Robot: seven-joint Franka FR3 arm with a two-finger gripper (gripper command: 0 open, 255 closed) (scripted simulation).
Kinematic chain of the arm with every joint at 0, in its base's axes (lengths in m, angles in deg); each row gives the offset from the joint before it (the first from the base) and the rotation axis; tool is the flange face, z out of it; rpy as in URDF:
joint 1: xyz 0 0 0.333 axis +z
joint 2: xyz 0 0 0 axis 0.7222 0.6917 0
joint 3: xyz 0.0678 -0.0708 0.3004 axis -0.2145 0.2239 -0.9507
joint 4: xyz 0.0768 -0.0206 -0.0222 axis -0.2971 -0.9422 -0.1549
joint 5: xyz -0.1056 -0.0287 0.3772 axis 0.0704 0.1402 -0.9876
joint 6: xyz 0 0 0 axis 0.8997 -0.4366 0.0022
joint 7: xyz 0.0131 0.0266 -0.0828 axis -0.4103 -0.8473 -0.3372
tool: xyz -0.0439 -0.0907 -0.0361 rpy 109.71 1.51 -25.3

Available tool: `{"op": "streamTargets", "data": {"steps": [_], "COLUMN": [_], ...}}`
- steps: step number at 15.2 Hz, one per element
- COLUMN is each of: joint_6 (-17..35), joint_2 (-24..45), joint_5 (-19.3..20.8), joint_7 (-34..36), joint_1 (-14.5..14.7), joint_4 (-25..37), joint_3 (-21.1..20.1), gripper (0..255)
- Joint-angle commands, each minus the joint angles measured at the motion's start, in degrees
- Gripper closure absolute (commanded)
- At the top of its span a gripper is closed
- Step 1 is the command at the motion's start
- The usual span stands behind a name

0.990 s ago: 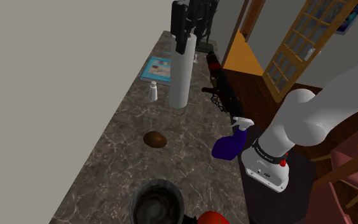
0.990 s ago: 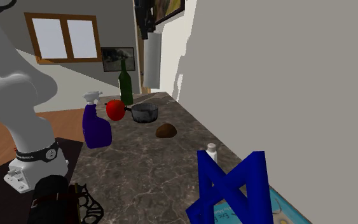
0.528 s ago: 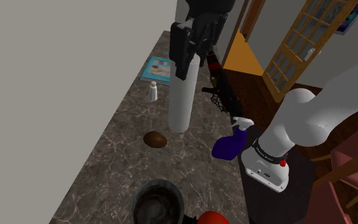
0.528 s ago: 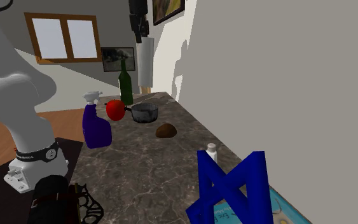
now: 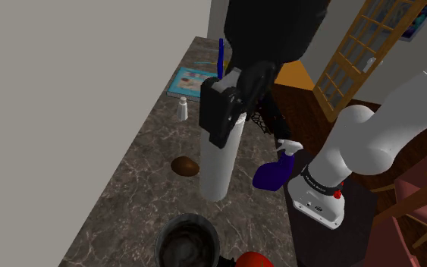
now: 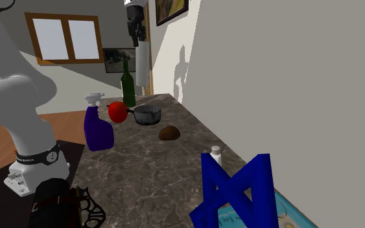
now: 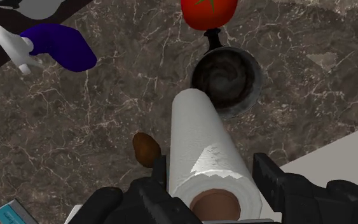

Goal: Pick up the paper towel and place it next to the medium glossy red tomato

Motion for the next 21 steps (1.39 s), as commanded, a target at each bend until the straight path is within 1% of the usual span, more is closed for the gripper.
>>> {"op": "streamTargets", "data": {"steps": [1, 4, 6, 8, 10, 12, 14, 17, 20, 21], "joint_6": [0.2, 0.2, 0.1, -0.2, -1.0, -2.3, -4.1, -7.3, -11.1, -10.1], "joint_2": [1.8, 5.8, 9.3, 13.8, 19.4, 25.7, 31.8, 39.7, 47.0, 46.5], "joint_5": [0.5, 2.4, 4.6, 7.8, 12.3, 17.5, 22.6, 28.8, 34.3, 33.9], "joint_7": [3.5, 9.5, 13.9, 18.9, 24.5, 30.2, 35.2, 40.6, 44.1, 44.2], "joint_1": [0.4, 1.1, 1.6, 2.7, 5.0, 9.2, 14.9, 25.0, 35.4, 34.6], "joint_4": [1.4, 4.5, 6.9, 9.7, 13.0, 16.8, 21.1, 28.9, 38.5, 37.0], "joint_3": [-2.8, -7.7, -11.4, -15.2, -18.6, -20.6, -21.1, -19.2, -16.6, -16.7], "gripper": [255, 255, 255, 255, 255, 255, 255, 255, 255, 255]}}
